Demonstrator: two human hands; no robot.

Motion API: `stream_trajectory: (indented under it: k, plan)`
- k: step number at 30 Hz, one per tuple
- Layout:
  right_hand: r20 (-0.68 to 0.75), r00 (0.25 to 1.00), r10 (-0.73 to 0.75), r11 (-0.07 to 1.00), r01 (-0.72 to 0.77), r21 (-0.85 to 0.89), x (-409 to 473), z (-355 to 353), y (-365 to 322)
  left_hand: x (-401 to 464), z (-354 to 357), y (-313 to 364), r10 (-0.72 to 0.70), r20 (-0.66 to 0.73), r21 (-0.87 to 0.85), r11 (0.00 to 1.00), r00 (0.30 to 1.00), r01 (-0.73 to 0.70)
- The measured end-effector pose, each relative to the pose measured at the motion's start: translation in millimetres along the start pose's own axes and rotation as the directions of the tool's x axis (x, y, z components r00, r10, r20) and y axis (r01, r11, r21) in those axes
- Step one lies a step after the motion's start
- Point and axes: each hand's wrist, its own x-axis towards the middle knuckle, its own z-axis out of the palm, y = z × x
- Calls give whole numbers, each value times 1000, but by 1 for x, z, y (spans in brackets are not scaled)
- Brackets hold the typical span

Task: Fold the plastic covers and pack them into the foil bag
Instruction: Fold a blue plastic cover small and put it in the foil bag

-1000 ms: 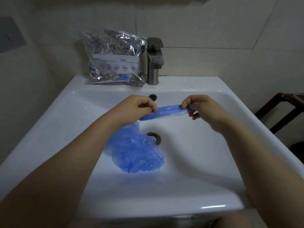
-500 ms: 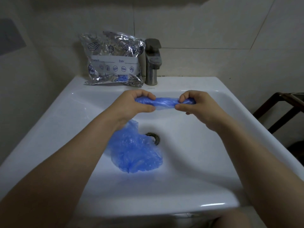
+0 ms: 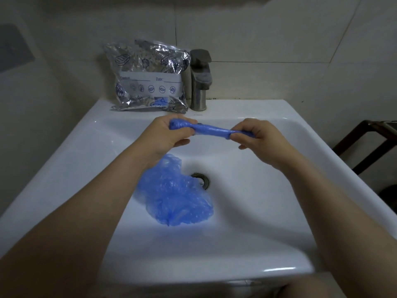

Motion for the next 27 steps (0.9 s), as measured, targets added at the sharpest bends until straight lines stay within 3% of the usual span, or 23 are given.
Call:
stream_trajectory:
  k: [2,6,9,13,17,20,27]
  plan:
    - [11,1000,10,999,-10,-41,0,2,0,0,1,0,10,-25,-46,999,1000,-11]
    - [111,982,153,953,-177,248,-3,11,-5,0,6,6,59,-139,-143,987,989,-79]
    - [198,958,205,900,-264,347,-4,22,-8,0,9,6,60,-270,-171,979,961,-109]
    - [327,928,180,792,-334,512,-7,32,-13,1,6,1,166,-350,-56,979,922,-198]
    - [333,929,165,783,-328,529,-7,32,-18,3,2,0,263,-298,133,963,917,-233]
    - [350,927,139,827,-303,473,-8,31,-17,1,5,-3,219,-225,183,967,949,-180]
    - [422,895,144,841,-335,425,-8,32,-14,-1,18,-8,65,-315,30,998,947,-58]
